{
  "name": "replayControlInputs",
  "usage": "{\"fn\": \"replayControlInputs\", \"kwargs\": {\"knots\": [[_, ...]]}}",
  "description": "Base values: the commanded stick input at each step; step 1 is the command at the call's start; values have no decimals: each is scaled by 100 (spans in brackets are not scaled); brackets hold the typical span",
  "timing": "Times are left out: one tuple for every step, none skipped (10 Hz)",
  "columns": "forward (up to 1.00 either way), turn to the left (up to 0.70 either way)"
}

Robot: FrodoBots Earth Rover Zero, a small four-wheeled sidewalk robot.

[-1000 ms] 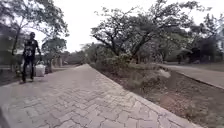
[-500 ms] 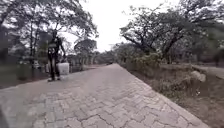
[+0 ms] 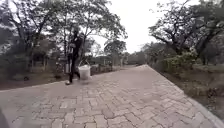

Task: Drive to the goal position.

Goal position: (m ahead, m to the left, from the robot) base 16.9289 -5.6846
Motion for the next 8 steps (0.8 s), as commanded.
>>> {"fn": "replayControlInputs", "kwargs": {"knots": [[70,0],[70,0],[70,0],[70,0],[70,0],[70,0],[70,0],[70,0]]}}
